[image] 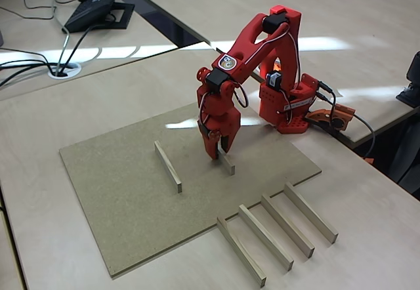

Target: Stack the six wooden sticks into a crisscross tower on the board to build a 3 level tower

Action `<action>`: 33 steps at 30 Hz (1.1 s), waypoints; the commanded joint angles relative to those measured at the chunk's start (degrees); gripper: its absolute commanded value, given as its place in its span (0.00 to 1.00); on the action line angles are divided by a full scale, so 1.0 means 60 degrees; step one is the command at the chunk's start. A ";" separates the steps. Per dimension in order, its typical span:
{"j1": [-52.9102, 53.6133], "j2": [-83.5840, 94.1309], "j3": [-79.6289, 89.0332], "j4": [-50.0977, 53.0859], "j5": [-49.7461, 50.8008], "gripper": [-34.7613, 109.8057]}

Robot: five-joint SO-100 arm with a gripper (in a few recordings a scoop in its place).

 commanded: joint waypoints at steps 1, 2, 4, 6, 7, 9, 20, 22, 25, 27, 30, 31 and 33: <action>-0.0073 0.0337 -0.0103 0.0117 -0.0015 0.30; -0.0073 0.0352 -0.0103 0.0132 -0.0029 0.31; -0.0059 0.0381 -0.0088 0.0132 -0.0073 0.32; -0.0059 0.0410 -0.0073 0.0146 -0.0073 0.33; -0.0059 0.0425 -0.0059 0.0146 -0.0088 0.34; -0.0059 0.0439 -0.0015 0.0146 -0.0088 0.37; -0.0322 0.1538 0.0381 0.0850 0.0483 0.50; -0.0469 0.2051 0.0366 0.1157 0.0688 0.51; -0.0864 0.3047 0.0322 0.1729 0.1318 0.52; -0.1260 0.3765 0.0352 0.2065 0.1934 0.52; -0.2124 0.4878 0.0483 0.2197 0.3208 0.49; -0.2432 0.5229 0.0557 0.2051 0.3779 0.46; -0.3018 0.5889 0.0762 0.1450 0.4600 0.35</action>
